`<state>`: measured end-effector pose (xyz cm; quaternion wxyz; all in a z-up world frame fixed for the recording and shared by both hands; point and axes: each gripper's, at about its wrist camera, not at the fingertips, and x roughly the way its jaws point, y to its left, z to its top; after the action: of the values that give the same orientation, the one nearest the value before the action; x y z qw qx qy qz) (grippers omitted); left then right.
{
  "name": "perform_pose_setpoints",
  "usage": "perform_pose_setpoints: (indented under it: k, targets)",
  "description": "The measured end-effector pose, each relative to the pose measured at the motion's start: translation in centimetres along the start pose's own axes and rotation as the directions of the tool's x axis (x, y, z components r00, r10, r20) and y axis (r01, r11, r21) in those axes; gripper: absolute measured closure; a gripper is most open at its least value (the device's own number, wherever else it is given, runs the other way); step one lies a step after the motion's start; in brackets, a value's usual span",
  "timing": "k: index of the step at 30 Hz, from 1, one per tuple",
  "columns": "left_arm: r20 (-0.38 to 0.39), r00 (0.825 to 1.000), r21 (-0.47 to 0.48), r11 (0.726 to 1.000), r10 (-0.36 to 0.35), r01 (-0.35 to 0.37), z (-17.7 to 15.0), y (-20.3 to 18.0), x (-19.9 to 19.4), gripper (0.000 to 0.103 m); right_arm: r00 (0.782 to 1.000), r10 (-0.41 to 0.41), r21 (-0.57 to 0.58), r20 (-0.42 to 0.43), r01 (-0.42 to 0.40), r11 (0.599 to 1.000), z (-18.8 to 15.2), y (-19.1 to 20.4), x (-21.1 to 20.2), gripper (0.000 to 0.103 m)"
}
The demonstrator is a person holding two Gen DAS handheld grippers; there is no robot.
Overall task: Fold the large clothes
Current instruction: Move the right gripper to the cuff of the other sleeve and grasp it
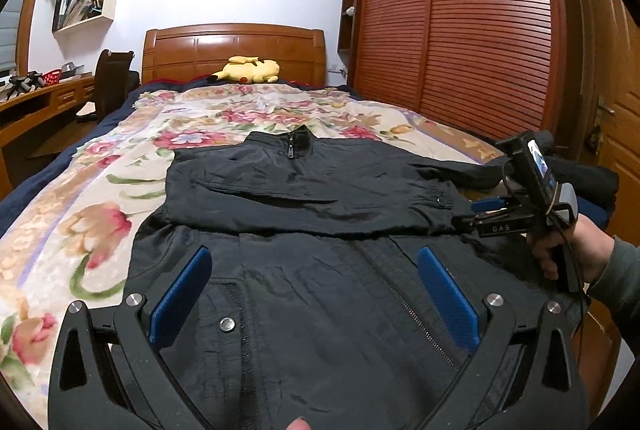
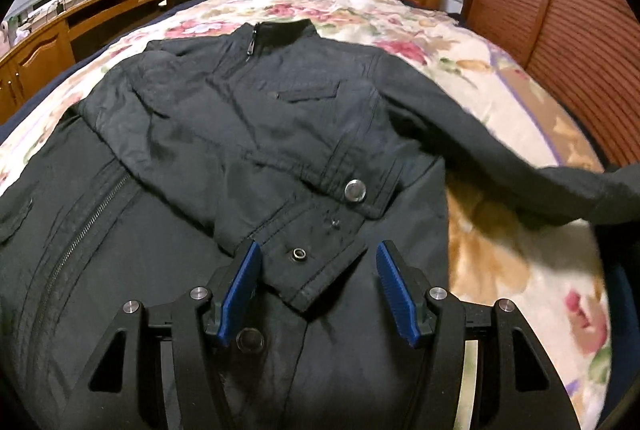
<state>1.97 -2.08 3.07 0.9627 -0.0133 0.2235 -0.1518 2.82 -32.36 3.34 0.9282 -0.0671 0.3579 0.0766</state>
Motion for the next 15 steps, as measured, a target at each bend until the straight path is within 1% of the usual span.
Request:
perform_pose_setpoints:
  k: [3,8,10,15]
  targets:
    - [-0.002,1.0,0.008,1.0,0.001,-0.001,0.1,-0.7,0.6,0.0,1.0,0.008,0.011,0.005,-0.009,1.0,0.2,-0.9,-0.3,0.041]
    - [-0.008,1.0,0.036,0.999,-0.007,0.008,0.0,-2.0,1.7,0.0,0.999,-0.011,0.016,0.031,0.011,1.0,0.2,-2.0,-2.5,0.041]
    - [-0.01,1.0,0.034,0.999,-0.021,0.021,0.0,-2.3,1.8,0.0,0.998,-0.035,0.025,0.047,0.033,0.999,0.1,-2.8,-3.9,0.041]
    - [-0.014,0.999,0.038,0.998,-0.044,0.044,0.0,-3.2,2.2,0.0,0.992,-0.09,0.072,0.085,0.084,0.994,0.0,-6.6,-7.1,0.04]
